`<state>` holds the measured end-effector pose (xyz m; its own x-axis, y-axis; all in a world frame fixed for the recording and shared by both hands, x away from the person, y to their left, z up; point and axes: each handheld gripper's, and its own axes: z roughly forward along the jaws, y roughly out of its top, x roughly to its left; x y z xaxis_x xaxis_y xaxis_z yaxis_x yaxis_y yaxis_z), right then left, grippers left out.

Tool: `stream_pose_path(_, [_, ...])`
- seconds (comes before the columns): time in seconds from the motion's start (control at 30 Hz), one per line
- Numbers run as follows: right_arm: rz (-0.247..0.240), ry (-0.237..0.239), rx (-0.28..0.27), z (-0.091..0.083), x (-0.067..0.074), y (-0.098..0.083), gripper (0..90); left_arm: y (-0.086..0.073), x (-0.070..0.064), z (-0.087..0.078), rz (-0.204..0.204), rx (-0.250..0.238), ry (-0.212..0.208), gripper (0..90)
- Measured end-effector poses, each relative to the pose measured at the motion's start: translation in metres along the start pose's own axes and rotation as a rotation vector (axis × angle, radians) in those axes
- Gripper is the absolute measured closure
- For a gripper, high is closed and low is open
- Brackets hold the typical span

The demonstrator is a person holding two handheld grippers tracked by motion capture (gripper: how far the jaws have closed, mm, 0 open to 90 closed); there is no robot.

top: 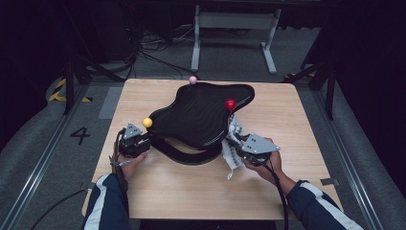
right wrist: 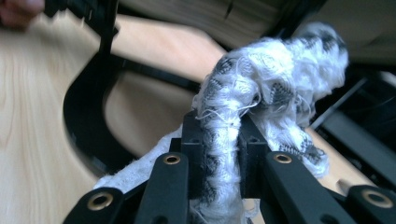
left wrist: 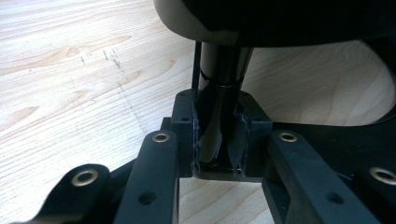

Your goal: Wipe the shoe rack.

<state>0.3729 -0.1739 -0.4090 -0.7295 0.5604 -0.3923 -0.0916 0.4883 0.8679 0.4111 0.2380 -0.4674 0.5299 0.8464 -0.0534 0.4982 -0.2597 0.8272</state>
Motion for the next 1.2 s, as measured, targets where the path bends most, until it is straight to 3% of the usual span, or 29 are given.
stream_pose_path(0.23, [-0.011, -0.06, -0.119, -0.017, -0.008, 0.022, 77.6, 0.0, 0.0, 0.001, -0.001, 0.005, 0.002, 72.9])
stream_pose_path(0.37, [-0.019, -0.071, -0.126, -0.016, -0.008, 0.024, 77.6, -0.001, 0.0, 0.004, -0.001, 0.01, 0.001, 72.8])
stream_pose_path(0.53, [-0.048, -0.044, -0.06, 0.001, -0.003, 0.012, 77.5, -0.001, 0.0, 0.005, -0.008, 0.012, -0.008, 72.5])
stream_pose_path(0.9, [-0.04, 0.057, 0.107, 0.033, 0.01, -0.032, 77.5, -0.001, -0.002, 0.007, 0.003, 0.02, -0.021, 72.6])
stream_pose_path(1.0, [-0.024, 0.095, 0.172, 0.042, 0.014, -0.046, 77.5, -0.001, -0.001, 0.007, 0.003, 0.022, -0.026, 72.5])
stream_pose_path(1.1, [0.026, 0.121, 0.194, 0.047, 0.016, -0.054, 77.5, -0.001, -0.001, 0.006, 0.007, 0.023, -0.026, 72.5])
stream_pose_path(1.2, [0.03, 0.119, 0.197, 0.049, 0.018, -0.056, 77.5, 0.0, -0.001, 0.007, 0.013, 0.025, -0.025, 72.5])
